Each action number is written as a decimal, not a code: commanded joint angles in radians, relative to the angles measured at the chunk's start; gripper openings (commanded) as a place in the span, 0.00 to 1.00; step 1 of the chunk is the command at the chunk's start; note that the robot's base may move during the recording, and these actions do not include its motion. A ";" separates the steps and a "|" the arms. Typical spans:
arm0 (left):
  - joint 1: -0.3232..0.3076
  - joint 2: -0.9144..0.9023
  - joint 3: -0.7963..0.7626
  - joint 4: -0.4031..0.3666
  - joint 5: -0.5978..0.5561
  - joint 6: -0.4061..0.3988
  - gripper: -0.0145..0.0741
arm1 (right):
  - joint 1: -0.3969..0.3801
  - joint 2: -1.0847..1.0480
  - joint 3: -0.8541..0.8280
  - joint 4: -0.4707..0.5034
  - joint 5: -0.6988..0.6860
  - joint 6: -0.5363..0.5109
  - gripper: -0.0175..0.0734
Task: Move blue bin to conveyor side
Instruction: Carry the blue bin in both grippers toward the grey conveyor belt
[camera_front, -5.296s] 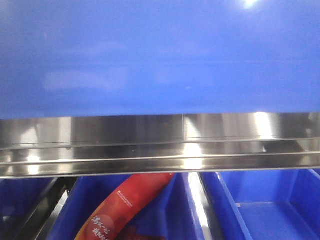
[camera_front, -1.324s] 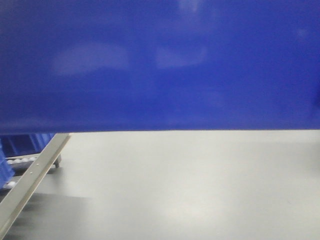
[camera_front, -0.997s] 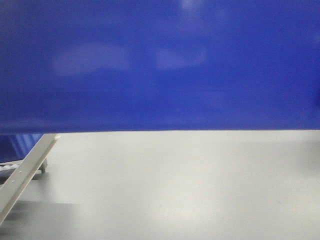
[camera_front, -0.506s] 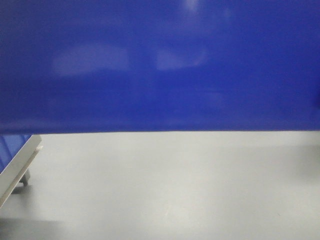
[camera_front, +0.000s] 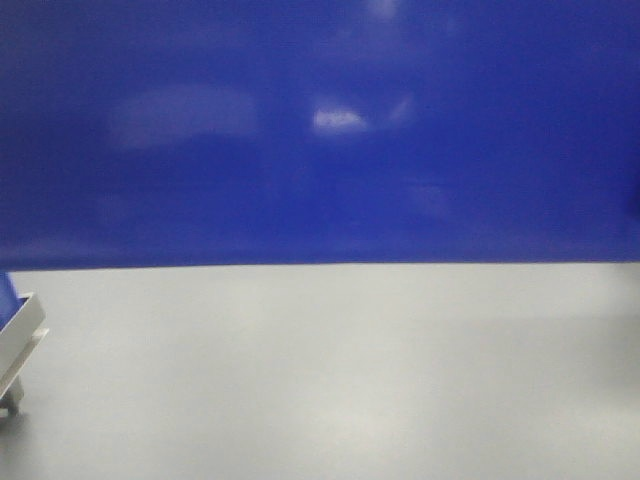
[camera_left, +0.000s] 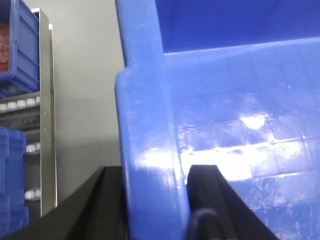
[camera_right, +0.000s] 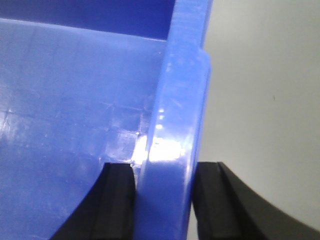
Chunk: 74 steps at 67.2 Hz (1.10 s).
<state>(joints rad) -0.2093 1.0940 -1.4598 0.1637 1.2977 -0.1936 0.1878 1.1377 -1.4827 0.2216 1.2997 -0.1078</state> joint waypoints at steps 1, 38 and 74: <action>-0.007 -0.015 -0.015 -0.018 -0.077 0.011 0.15 | 0.006 -0.020 -0.009 0.037 -0.079 -0.024 0.11; -0.007 -0.015 -0.015 -0.018 -0.077 0.011 0.15 | 0.006 -0.020 -0.009 0.037 -0.079 -0.024 0.11; -0.007 -0.015 -0.015 -0.018 -0.077 0.011 0.15 | 0.006 -0.020 -0.009 0.037 -0.079 -0.024 0.11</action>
<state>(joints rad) -0.2093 1.0940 -1.4598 0.1678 1.2977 -0.1936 0.1878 1.1377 -1.4810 0.2254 1.2979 -0.1078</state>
